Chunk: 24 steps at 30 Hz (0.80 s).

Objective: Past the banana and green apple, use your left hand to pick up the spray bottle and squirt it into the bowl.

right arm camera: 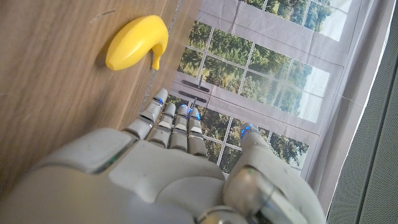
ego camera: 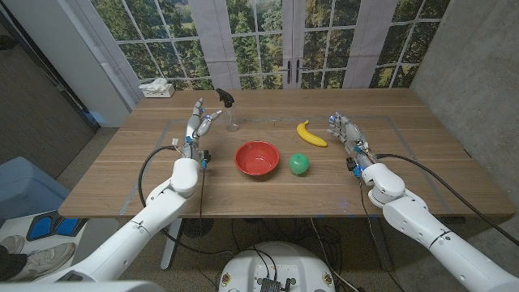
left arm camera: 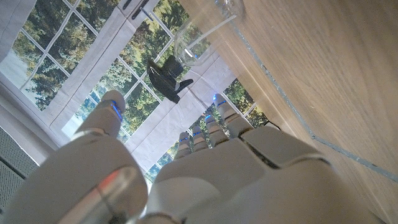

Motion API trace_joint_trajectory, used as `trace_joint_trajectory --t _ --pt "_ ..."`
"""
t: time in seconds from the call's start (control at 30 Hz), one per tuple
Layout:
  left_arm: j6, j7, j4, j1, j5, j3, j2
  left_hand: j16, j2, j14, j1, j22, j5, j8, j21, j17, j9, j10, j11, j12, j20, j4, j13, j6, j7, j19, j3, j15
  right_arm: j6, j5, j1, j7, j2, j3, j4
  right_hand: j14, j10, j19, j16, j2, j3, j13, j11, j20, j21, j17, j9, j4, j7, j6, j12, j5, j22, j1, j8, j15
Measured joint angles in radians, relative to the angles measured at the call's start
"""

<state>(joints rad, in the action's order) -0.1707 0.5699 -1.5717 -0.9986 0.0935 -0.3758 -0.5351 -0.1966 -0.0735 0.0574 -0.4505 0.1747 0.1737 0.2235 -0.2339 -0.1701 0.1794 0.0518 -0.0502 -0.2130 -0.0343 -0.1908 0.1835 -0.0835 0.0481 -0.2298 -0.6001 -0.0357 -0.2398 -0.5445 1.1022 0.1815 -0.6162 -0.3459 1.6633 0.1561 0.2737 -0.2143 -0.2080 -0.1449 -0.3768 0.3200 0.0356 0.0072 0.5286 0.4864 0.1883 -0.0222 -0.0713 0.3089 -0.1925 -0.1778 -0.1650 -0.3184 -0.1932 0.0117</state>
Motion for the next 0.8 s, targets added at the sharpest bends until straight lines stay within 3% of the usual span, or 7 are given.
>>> trace_joint_trajectory --t 0.37,0.8 --pt "0.074 0.042 -0.017 0.009 -0.026 -0.01 0.012 0.016 -0.038 -0.021 -0.061 0.0 0.0 -0.007 0.013 0.0 0.0 0.037 0.012 0.021 -0.008 0.004 0.001 -0.046 -0.016 -0.008 0.004 0.003 -0.003 0.002 0.009 -0.021 -0.013 -0.001 0.02 0.008 0.007 -0.011 0.0 0.0 0.004 -0.005 0.007 0.004 -0.004 -0.005 0.0 -0.004 -0.002 0.009 -0.004 0.0 0.0 0.0 -0.007 -0.008" --pt "0.142 0.027 -0.002 0.064 -0.025 -0.04 0.021 0.02 -0.042 -0.063 -0.119 0.0 0.0 -0.024 0.031 0.0 0.005 0.08 0.037 0.028 -0.022 0.004 0.005 -0.088 0.02 0.016 0.004 0.027 0.004 -0.011 0.01 -0.051 -0.023 -0.006 0.021 0.016 0.011 -0.021 -0.007 0.0 0.0 -0.014 0.011 0.007 -0.007 -0.009 0.0 -0.008 -0.005 0.013 -0.004 0.0 0.0 0.0 -0.007 -0.016"
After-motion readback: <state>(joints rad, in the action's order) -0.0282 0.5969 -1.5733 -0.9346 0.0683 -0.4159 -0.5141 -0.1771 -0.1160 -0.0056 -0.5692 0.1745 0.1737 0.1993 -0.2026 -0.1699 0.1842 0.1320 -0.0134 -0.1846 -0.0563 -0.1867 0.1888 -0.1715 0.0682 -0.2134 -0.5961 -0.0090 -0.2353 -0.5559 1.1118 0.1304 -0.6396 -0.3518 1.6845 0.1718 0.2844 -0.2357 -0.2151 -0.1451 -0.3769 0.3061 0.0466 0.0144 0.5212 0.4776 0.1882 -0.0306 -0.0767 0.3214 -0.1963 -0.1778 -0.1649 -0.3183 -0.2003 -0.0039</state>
